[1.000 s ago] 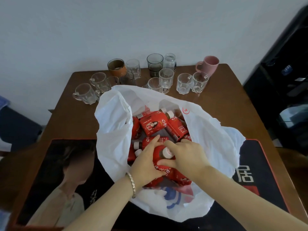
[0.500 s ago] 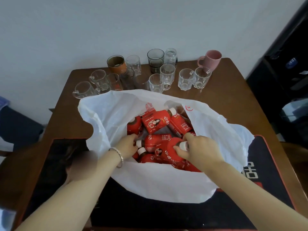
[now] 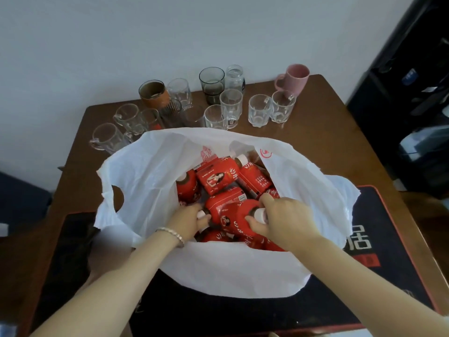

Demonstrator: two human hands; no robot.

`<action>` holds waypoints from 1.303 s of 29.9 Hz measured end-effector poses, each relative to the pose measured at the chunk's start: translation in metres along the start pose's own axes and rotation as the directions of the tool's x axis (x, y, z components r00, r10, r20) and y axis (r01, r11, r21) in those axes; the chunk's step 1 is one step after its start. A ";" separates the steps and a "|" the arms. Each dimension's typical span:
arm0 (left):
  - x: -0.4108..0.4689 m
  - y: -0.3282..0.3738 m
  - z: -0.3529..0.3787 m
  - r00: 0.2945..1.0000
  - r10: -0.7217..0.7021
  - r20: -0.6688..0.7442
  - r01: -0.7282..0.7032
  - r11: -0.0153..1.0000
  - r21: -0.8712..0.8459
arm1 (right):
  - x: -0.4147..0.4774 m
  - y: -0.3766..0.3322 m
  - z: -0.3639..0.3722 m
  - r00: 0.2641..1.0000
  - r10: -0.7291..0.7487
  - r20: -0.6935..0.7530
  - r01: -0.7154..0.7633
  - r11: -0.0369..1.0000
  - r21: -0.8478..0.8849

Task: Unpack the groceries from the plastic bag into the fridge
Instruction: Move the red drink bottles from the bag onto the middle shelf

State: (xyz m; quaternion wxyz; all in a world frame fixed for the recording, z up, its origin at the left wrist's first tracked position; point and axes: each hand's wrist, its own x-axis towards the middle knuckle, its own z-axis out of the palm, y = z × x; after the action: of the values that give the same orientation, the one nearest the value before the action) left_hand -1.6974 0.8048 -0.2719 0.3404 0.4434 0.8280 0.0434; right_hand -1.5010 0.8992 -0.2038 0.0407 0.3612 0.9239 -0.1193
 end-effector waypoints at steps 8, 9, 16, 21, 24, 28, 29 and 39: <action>-0.034 0.023 -0.003 0.961 -0.006 -0.277 -0.036 0.989 -0.146 | 0.009 0.028 -0.001 0.986 0.157 0.059 -0.161 0.984 0.079; -0.038 0.027 -0.005 0.949 0.019 -0.315 -0.061 0.990 -0.125 | 0.011 0.028 -0.002 0.986 0.155 0.058 -0.159 0.985 0.063; -0.055 0.046 -0.039 0.828 0.283 -0.484 -0.315 0.949 0.017 | 0.011 0.014 -0.002 0.981 0.185 0.067 -0.192 0.974 0.117; -0.056 0.043 -0.074 0.751 0.413 -0.515 -0.453 0.890 0.053 | 0.005 -0.007 -0.007 0.963 0.270 0.023 -0.271 0.953 0.134; -0.056 0.044 -0.090 0.713 0.509 -0.483 -0.537 0.839 0.092 | 0.000 -0.020 -0.021 0.942 0.335 -0.033 -0.322 0.925 0.204; -0.063 0.064 -0.104 0.633 0.643 -0.430 -0.649 0.744 0.156 | -0.022 -0.030 -0.068 0.891 0.435 -0.129 -0.381 0.872 0.308; -0.066 0.074 -0.107 0.613 0.670 -0.419 -0.672 0.721 0.171 | -0.033 -0.031 -0.083 0.871 0.460 -0.174 -0.391 0.863 0.321; -0.152 0.245 -0.080 0.245 0.934 -0.260 -0.931 0.302 0.207 | -0.219 0.006 -0.178 0.369 0.610 -0.701 -0.534 0.757 0.377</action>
State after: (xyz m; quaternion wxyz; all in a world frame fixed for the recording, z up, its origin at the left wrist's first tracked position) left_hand -1.5162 0.8547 -0.0392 0.1014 0.8333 0.4490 0.3060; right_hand -1.3344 0.8040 0.0028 -0.3490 0.6728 0.6513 0.0355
